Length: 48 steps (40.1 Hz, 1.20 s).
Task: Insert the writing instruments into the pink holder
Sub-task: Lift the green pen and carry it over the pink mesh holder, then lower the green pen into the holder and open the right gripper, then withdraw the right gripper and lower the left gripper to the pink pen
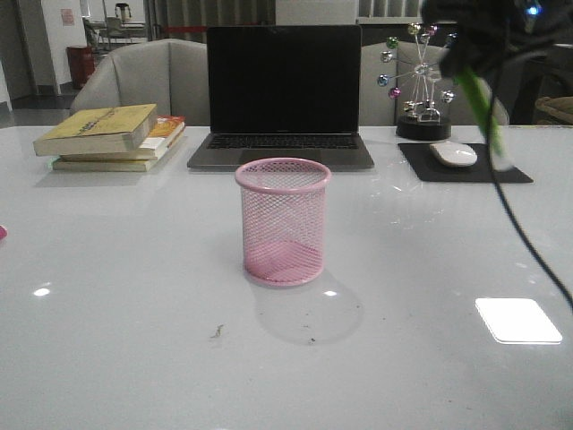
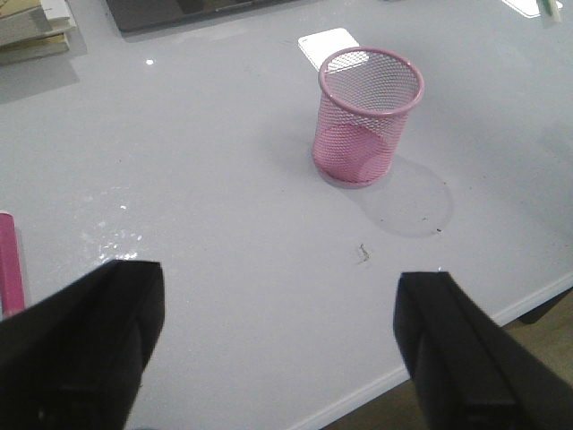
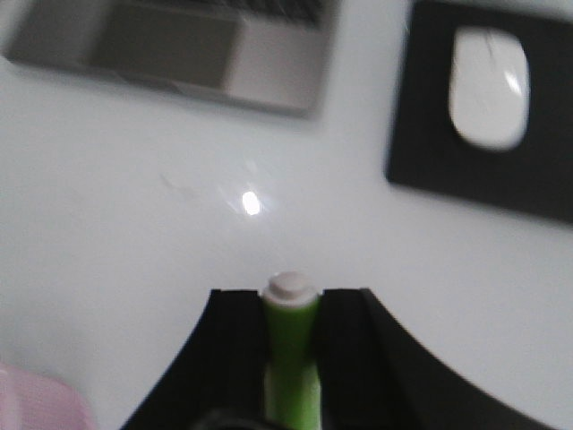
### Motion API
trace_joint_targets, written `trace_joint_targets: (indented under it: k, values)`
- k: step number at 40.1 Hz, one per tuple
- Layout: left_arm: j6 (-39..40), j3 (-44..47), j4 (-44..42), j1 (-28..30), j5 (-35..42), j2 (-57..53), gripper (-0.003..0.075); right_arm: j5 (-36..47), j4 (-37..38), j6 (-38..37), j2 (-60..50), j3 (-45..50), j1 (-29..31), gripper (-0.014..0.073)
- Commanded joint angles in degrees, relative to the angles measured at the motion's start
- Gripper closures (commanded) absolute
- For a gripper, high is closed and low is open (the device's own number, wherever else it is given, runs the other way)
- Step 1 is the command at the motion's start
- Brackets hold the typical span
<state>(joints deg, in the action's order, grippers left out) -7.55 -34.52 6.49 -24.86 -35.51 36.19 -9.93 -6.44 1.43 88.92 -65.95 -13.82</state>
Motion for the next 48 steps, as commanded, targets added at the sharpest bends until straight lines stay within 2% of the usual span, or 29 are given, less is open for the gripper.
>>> trace_joint_targets:
  k: [1,6,9,15,21,23,26,28,31,34,43,48]
  values:
    - [0.4,-1.6,1.0,-0.5,4.2,0.2,0.0138,21.8,-0.8,0.6,-6.6,5.1,-5.6,0.0491]
    - [0.4,-1.6,1.0,-0.5,4.3,0.2,0.0138,44.6,-0.8,0.6,-6.2,12.5,-14.5,0.0491]
    - [0.4,-1.6,1.0,-0.5,4.3,0.2,0.0138,53.4,-0.7,0.6,-3.3,14.2,-18.8,0.0491]
    - [0.4,-1.6,1.0,-0.5,4.4,0.3,0.0138,60.6,-0.2,0.6,5.1,14.1,-20.9,0.0491]
    - [0.4,-1.6,1.0,-0.5,4.4,0.3,0.0138,60.3,0.2,0.6,11.5,14.1,-20.9,0.0475]
    - [0.4,-1.6,1.0,-0.5,4.4,0.3,0.0138,60.1,0.2,0.6,12.7,14.1,-20.9,0.0390]
    - [0.4,-1.6,1.0,-0.5,4.4,0.3,0.0138,59.1,0.2,0.6,13.2,14.1,-20.9,0.0197]
    - [0.4,-1.6,1.0,-0.5,4.4,0.3,0.0138,58.7,0.2,0.6,12.4,14.0,-20.9,0.0120]
    - [0.4,-1.6,1.0,-0.5,4.4,0.3,0.0138,55.3,0.2,0.6,8.4,13.9,-20.9,0.0113]
    - [0.4,-1.6,1.0,-0.5,4.4,0.3,0.0138,48.4,0.2,0.6,3.2,13.8,-20.9,0.0116]
    - [0.4,-1.6,1.0,-0.5,3.9,0.3,0.0138,16.4,0.8,1.8,-16.2,13.8,-20.7,0.0116]
    - [0.4,-1.7,0.5,-0.5,0.3,1.2,0.0138,-1.0,4.6,2.0,-25.4,13.8,-20.7,0.0116]
